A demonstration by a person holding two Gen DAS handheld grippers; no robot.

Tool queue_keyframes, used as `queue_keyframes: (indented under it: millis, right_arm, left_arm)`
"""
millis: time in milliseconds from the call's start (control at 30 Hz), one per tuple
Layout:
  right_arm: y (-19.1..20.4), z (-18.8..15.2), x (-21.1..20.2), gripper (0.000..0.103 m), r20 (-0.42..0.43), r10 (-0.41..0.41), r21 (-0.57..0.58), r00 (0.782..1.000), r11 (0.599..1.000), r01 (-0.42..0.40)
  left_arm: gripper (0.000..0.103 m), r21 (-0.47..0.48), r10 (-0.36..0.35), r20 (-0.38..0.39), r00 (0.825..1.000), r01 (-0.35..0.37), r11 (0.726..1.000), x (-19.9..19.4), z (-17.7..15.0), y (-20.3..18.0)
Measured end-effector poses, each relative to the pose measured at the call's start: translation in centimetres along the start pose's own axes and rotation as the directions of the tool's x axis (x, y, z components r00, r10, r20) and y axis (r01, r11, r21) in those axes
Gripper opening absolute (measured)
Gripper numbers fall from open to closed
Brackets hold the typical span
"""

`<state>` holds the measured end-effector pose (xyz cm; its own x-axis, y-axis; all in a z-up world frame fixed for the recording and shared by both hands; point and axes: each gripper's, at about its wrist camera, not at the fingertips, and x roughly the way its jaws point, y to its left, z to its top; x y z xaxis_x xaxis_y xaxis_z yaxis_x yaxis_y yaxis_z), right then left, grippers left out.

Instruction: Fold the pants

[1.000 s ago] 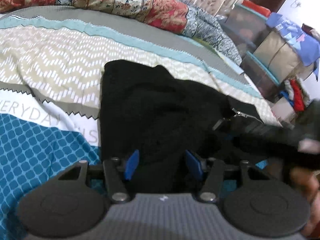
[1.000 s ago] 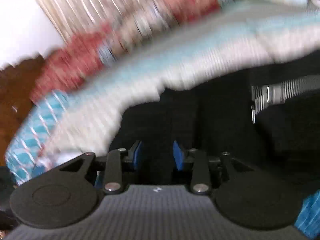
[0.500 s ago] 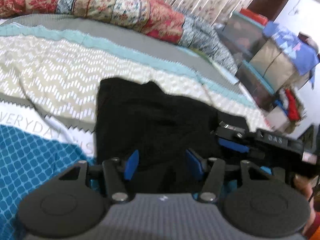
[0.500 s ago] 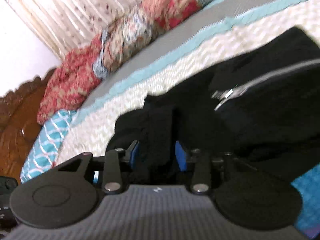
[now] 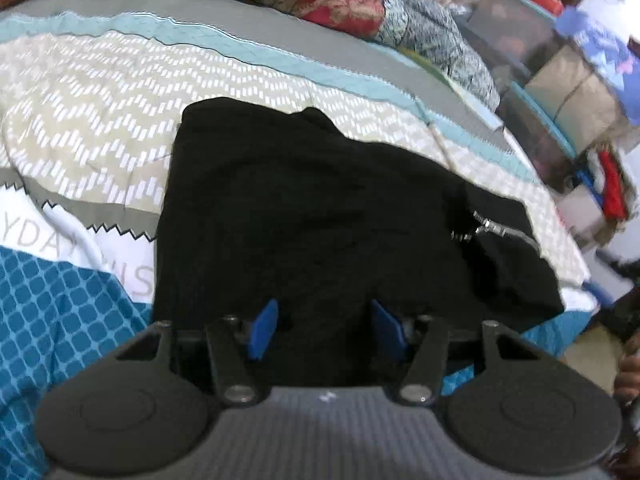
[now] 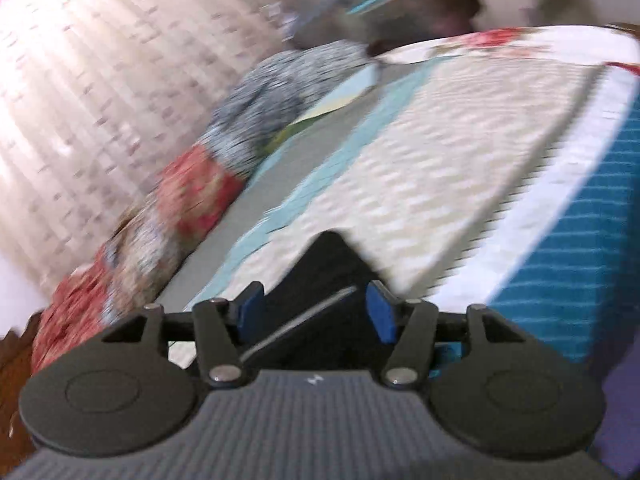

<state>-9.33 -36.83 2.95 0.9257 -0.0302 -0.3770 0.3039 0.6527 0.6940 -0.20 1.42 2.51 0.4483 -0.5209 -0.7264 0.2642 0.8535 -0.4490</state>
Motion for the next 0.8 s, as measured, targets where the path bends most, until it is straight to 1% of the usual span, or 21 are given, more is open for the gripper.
queue_keyframes:
  millis: [67,133,200,267,367,500,600,633,667,700,733,800]
  right_arm:
    - [-1.3,0.3,-0.4,0.06,0.028,-0.032,0.02,0.999,0.999,0.032]
    - [-2.2,0.4,-0.6,0.06,0.052,-0.066,0.032,0.996,0.997,0.064]
    - [-3.1,0.3,-0.4,0.061,0.062,-0.096,0.046,0.993,0.995,0.093]
    - [-4.1,0.3,0.0,0.063,0.045,-0.108,0.062,0.993,0.993,0.105]
    - [-4.5,-0.4,1.2,0.063,-0.001,-0.092,0.062,0.996,0.994,0.092]
    - [-3.6,-1.2,2.5,0.063,-0.037,-0.08,0.003,0.996,0.997,0.08]
    - [-3.2,-1.4,3.6,0.062,-0.056,-0.108,-0.041,0.993,0.994,0.105]
    - [-3.1,-1.5,4.0,0.057,-0.07,-0.114,-0.056,0.991,0.992,0.11]
    - [-2.9,-1.6,4.3,0.048,-0.08,-0.112,-0.072,0.99,0.992,0.106]
    - [-2.5,-1.8,4.4,0.024,-0.097,-0.101,-0.088,0.99,0.992,0.093]
    - [-1.8,-2.0,4.5,0.021,-0.119,-0.088,-0.105,0.989,0.992,0.076]
    - [0.4,-3.1,4.2,0.019,-0.108,-0.092,-0.186,0.99,0.98,0.071]
  left_arm:
    - [0.053,-0.019,-0.019,0.007,1.0,0.02,1.0,-0.7,0.3,0.0]
    - [0.054,-0.018,-0.021,0.022,1.0,0.022,1.0,-1.5,0.7,-0.3]
    - [0.054,-0.01,-0.025,0.053,0.998,0.026,1.0,-2.6,1.1,-0.7]
    - [0.055,-0.01,-0.036,0.077,0.996,0.037,0.999,-3.6,1.6,-0.9]
    - [0.055,-0.005,-0.046,0.102,0.994,0.047,0.999,-4.6,2.3,-1.5]
    - [0.055,0.024,-0.07,0.096,0.993,0.068,0.997,-4.5,3.3,-3.1]
    - [0.056,0.063,-0.086,0.079,0.993,0.081,0.995,-4.0,4.1,-4.8]
    - [0.056,0.077,-0.089,0.073,0.993,0.084,0.994,-3.8,4.4,-5.4]
    - [0.057,0.093,-0.093,0.068,0.993,0.086,0.992,-3.5,4.7,-6.1]
    - [0.058,0.111,-0.099,0.065,0.993,0.091,0.99,-3.3,5.0,-6.8]
    - [0.06,0.13,-0.107,0.061,0.992,0.098,0.987,-3.1,5.4,-7.6]
    - [0.064,0.171,-0.127,0.05,0.991,0.117,0.978,-2.4,6.4,-9.6]
